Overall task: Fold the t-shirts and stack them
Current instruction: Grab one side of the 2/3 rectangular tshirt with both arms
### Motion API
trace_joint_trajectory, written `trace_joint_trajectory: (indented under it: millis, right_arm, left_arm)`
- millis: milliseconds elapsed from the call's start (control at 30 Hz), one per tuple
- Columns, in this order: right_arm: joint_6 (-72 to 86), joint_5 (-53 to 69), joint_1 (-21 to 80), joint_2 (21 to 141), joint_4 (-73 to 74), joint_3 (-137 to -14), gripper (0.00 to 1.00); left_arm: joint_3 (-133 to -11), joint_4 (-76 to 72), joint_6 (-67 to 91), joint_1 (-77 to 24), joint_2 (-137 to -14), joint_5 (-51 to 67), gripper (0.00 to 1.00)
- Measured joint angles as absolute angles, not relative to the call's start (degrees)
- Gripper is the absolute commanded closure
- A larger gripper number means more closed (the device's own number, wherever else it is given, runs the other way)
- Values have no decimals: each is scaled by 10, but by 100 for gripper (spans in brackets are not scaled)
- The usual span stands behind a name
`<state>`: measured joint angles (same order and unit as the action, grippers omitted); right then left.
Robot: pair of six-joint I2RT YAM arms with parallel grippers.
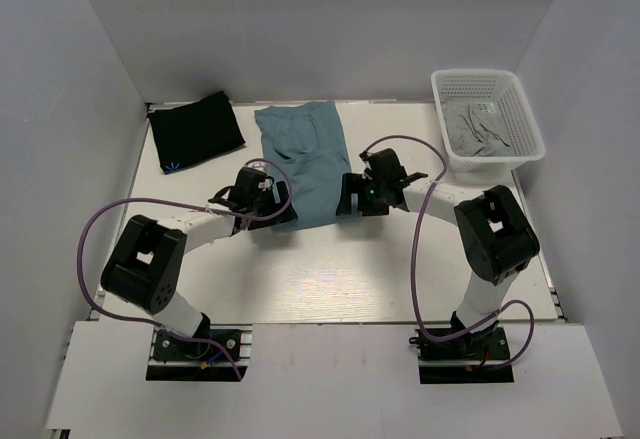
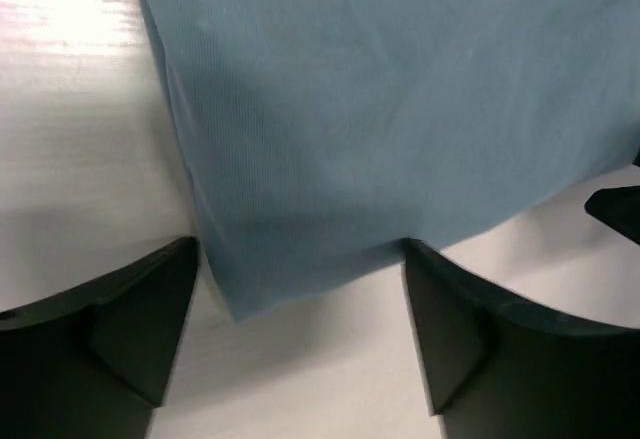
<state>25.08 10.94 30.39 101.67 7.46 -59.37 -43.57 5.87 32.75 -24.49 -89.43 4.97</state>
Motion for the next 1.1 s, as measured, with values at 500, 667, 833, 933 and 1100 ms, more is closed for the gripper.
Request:
trace_joint_trajectory:
  millis: [500, 667, 833, 933, 1100]
  right_arm:
    - [274, 131, 303, 1035, 45, -591, 39]
    - [284, 130, 303, 1034, 41, -580, 56]
    - [290, 127, 303, 1034, 41, -578, 56]
    - [293, 124, 303, 1032, 39, -574, 56]
    - [296, 121, 303, 1020, 38, -561, 57]
  left_arm:
    - [-406, -15, 325, -245, -909, 68, 48]
    - [-398, -13, 330, -245, -903, 65, 50]
    - [-395, -9, 340, -246, -893, 66, 26]
    - [-387, 9, 346, -247, -873, 57, 26]
    - [-360, 31, 350, -247, -837, 48, 36]
